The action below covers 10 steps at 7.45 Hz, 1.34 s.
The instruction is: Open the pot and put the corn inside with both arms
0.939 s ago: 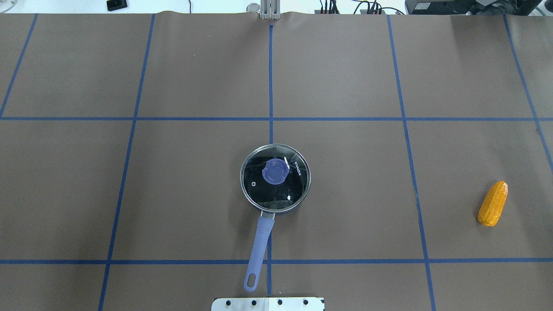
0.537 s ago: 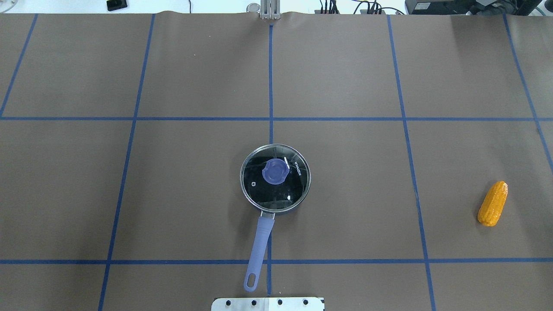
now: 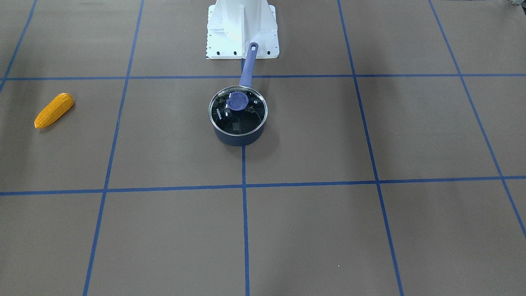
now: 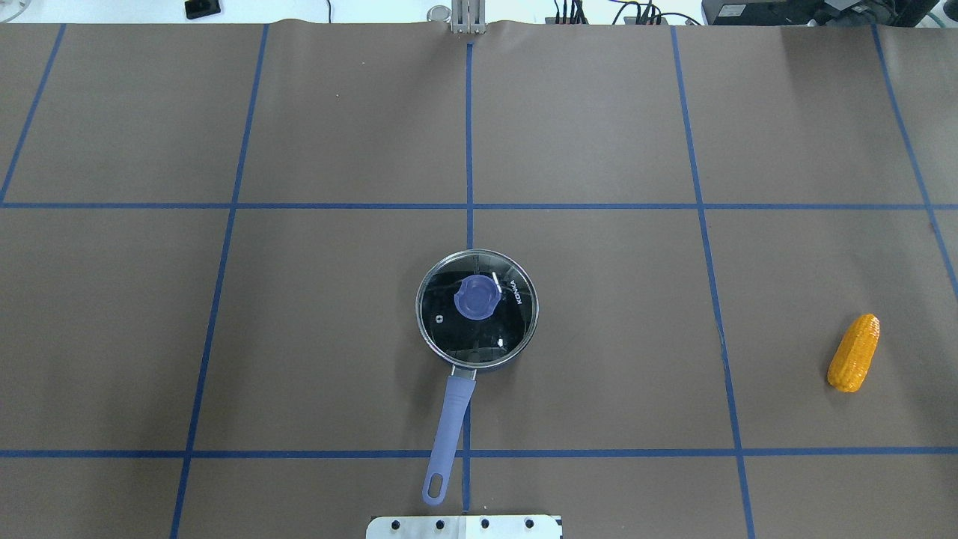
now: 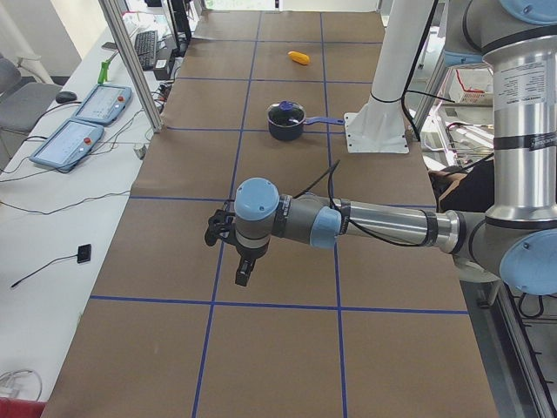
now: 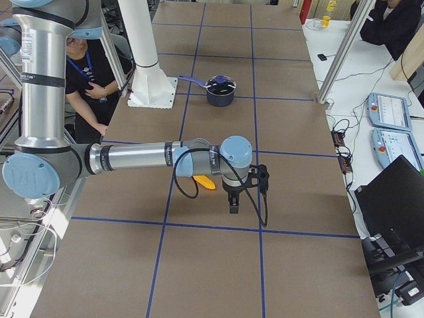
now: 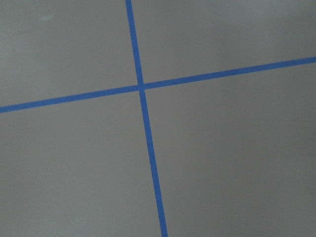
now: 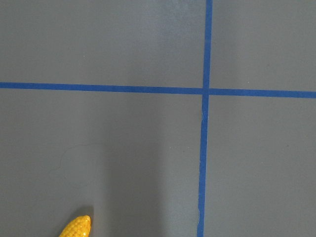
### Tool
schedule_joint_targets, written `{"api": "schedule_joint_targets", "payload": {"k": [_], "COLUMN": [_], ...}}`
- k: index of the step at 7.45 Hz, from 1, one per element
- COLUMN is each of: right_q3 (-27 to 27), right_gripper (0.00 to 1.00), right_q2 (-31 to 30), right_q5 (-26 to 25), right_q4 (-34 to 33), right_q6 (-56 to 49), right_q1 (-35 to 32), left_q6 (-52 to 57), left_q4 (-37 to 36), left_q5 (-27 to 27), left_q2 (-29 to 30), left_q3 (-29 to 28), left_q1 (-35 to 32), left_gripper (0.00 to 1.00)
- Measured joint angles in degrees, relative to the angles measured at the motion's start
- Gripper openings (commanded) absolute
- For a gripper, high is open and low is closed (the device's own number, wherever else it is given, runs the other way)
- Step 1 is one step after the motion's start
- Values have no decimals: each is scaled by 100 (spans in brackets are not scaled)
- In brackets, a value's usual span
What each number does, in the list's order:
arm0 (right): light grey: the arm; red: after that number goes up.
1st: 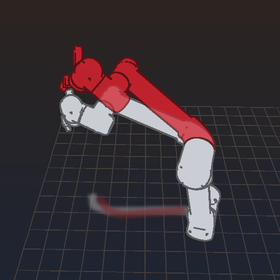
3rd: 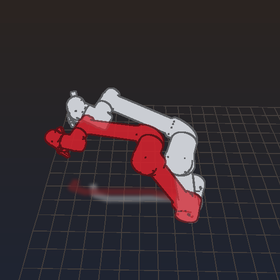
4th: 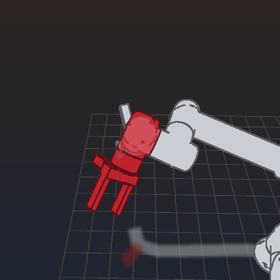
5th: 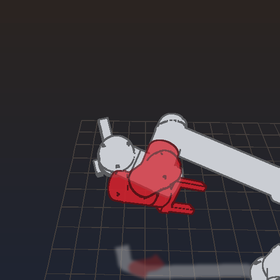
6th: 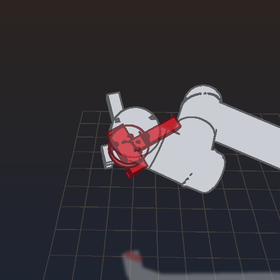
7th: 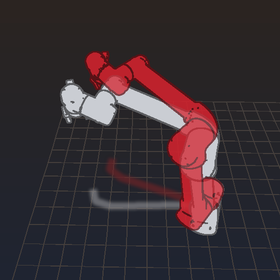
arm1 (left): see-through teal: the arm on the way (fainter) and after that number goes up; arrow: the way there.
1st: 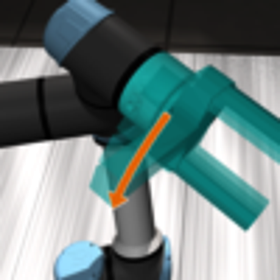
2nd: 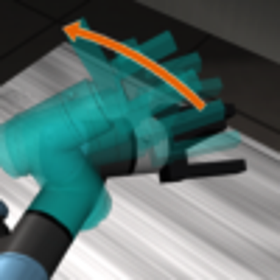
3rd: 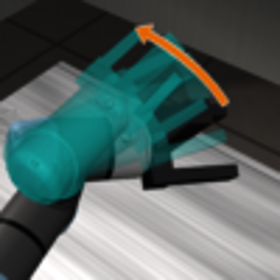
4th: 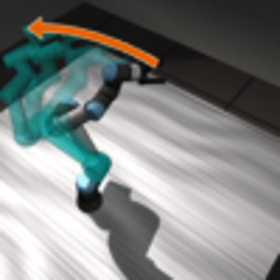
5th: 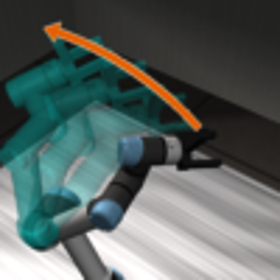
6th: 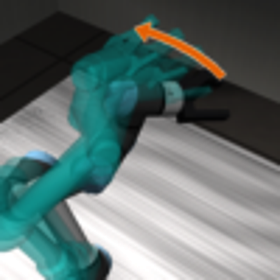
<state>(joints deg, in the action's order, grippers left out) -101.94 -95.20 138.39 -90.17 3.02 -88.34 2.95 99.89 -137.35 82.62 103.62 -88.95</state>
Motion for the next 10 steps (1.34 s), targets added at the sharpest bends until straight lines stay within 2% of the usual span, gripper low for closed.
{"api": "schedule_joint_targets", "payload": {"k": [1, 4, 6, 8, 10], "right_q3": [-33, -23, -126, -253, -373], "right_gripper": [100, 100, 100, 100, 98], "right_q2": [-13, -218, -32, 66, 83], "right_q5": [-9, 20, 77, 111, -292], "right_q4": [137, 1309, 1600, 1668, 1677], "right_q6": [-95, -31, 487, 1015, 1739], "right_q1": [-6, -16, 75, 286, 669], "left_q6": [-3, -20, -543, -1896, -3695], "left_q4": [296, 882, 1127, 1176, 1041], "left_q5": [-97, -681, -676, -321, 587], "left_q2": [6, 163, 459, 634, 795], "left_q3": [-25, -72, -2, 374, 936], "left_q1": [3, 61, 487, 1098, 2194], "left_gripper": [99, 99, 100, 99, 99]}}
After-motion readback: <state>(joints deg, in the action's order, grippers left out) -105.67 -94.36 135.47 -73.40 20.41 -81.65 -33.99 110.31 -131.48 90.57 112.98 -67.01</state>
